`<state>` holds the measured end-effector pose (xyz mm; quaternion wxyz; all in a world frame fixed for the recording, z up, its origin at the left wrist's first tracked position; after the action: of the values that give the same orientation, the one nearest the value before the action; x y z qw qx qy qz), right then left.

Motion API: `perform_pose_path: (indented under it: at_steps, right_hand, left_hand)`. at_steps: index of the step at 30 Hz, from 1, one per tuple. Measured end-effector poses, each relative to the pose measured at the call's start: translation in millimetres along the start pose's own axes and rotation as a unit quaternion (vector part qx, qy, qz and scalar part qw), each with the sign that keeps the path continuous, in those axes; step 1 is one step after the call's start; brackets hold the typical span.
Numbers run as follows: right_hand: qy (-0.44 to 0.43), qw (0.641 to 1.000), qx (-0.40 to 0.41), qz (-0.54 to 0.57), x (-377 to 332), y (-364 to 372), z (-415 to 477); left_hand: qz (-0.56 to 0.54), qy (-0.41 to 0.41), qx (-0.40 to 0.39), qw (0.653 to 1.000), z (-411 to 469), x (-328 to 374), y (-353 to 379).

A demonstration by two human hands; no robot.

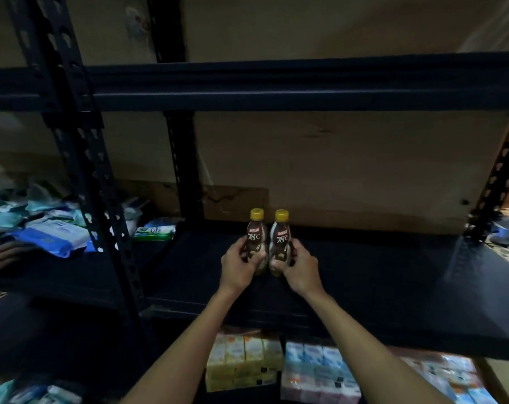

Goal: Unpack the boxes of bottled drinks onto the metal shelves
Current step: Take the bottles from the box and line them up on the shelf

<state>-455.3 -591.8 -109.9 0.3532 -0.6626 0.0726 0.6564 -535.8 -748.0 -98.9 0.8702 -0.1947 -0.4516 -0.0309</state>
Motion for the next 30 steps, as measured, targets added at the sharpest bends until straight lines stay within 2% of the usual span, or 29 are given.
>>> perform_pose_path:
  at_steps: [7, 12, 21, 27, 30]
  right_hand:
    - [-0.024, 0.999, -0.015, 0.023, -19, 77, 57]
    - [-0.002, 1.0, -0.024, 0.004, -17, 118, 111]
    - [-0.029, 0.999, -0.01, -0.012, -11, 162, 189]
    - [-0.053, 0.998, 0.003, -0.024, -13, 174, 214]
    - [-0.038, 0.999, 0.001, -0.019, -9, 176, 217]
  left_hand:
    - [0.049, -0.054, 0.09, 0.993, 42, -64, -47]
    - [0.107, -0.083, 0.126, 0.983, 77, -103, -66]
    - [0.148, -0.118, 0.108, 0.976, 142, -164, -71]
    - [0.086, -0.077, 0.101, 0.988, 165, -179, -66]
    - [0.071, -0.075, 0.1, 0.99, 165, -178, -65]
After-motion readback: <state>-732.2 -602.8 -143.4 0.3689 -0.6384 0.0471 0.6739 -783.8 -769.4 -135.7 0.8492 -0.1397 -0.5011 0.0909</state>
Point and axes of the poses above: each hand's wrist, its own z-axis towards the middle knuckle, its own y-axis out of the palm, x = y × z, the point moved 8 cm from there along z, towards the middle knuckle, and after that the axes turned 10 degrees about y, right-handed, at the moved point
